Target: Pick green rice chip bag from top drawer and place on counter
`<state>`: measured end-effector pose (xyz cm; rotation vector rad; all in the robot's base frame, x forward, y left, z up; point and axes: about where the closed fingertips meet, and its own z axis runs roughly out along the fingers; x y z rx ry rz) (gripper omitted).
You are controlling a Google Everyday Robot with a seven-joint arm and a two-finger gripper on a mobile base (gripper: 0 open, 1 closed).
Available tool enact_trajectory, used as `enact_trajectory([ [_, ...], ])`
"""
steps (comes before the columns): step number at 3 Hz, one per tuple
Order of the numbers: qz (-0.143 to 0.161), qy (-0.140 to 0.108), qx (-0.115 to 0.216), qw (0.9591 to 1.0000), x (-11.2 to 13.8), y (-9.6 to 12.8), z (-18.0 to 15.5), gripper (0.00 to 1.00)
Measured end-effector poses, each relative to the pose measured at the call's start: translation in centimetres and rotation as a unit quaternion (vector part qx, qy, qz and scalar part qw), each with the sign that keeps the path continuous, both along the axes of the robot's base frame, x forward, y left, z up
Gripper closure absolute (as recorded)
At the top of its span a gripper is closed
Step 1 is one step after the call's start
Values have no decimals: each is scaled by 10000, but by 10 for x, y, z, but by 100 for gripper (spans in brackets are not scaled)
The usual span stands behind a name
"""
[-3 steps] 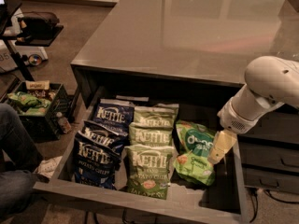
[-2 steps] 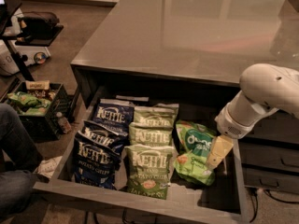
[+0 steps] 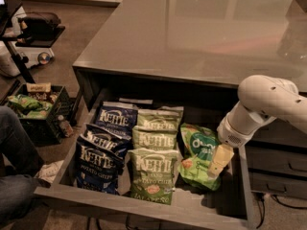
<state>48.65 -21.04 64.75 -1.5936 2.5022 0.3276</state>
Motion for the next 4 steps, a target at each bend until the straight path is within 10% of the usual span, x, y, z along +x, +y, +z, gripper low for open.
enact_trajectory([
  [1,-13,119,-15,9999,9,1,-13,0],
  [4,-57,360,130,9993,14,4,-33,64],
])
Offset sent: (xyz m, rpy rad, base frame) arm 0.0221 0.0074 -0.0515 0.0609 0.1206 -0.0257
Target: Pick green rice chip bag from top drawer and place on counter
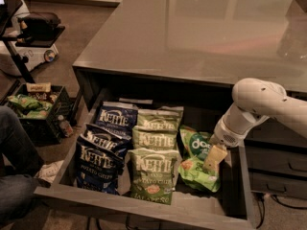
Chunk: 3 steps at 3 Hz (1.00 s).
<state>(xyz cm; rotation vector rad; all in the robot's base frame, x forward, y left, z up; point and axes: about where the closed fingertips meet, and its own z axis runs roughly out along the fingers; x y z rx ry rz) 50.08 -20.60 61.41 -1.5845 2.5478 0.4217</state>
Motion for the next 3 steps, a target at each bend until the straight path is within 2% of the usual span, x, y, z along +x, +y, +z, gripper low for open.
enact_trajectory([
  [1,0,0,0,10000,0,0,0,87],
  [2,0,1,0,10000,0,0,0,100],
  [3,1,1,0,10000,0,0,5,100],
])
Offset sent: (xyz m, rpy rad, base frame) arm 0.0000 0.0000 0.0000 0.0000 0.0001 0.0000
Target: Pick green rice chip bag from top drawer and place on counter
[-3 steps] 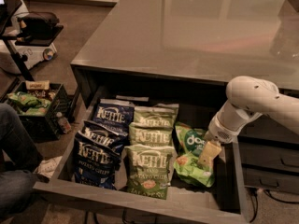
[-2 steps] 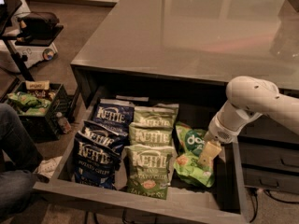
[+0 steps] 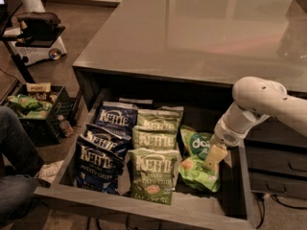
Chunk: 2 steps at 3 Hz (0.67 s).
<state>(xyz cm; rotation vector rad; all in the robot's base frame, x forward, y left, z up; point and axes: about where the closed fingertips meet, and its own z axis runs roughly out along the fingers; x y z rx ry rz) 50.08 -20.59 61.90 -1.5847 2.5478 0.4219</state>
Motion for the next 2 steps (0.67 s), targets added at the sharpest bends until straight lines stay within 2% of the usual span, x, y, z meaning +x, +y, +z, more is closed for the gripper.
enact_trajectory([
  [2,-28,-231,254,9994,-13,1,35,100],
])
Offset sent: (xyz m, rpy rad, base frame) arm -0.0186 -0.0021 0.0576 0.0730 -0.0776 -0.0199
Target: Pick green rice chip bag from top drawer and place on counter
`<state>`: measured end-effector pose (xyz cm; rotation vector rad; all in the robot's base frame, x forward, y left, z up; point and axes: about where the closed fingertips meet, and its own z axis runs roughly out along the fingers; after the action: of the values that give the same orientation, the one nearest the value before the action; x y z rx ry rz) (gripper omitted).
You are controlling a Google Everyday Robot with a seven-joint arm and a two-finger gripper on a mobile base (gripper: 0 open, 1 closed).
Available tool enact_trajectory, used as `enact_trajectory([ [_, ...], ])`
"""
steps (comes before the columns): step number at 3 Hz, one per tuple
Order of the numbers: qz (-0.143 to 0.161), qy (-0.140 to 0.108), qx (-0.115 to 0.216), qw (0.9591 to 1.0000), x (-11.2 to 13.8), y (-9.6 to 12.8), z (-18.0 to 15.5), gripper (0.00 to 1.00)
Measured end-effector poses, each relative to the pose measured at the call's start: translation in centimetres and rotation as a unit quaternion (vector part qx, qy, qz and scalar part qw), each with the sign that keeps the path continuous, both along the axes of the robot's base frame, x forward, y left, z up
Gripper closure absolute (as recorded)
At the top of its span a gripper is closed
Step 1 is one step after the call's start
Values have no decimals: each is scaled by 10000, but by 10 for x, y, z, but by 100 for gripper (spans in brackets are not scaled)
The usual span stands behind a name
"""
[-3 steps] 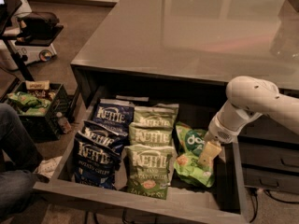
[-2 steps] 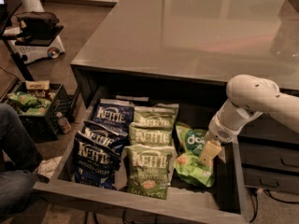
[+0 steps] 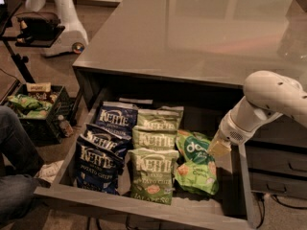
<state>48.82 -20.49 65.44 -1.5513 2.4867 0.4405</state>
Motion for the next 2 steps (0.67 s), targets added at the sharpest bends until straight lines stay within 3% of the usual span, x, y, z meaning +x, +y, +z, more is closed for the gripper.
enact_trajectory([
  [2,-59,-147,82,9998,-4,-3,15,100],
])
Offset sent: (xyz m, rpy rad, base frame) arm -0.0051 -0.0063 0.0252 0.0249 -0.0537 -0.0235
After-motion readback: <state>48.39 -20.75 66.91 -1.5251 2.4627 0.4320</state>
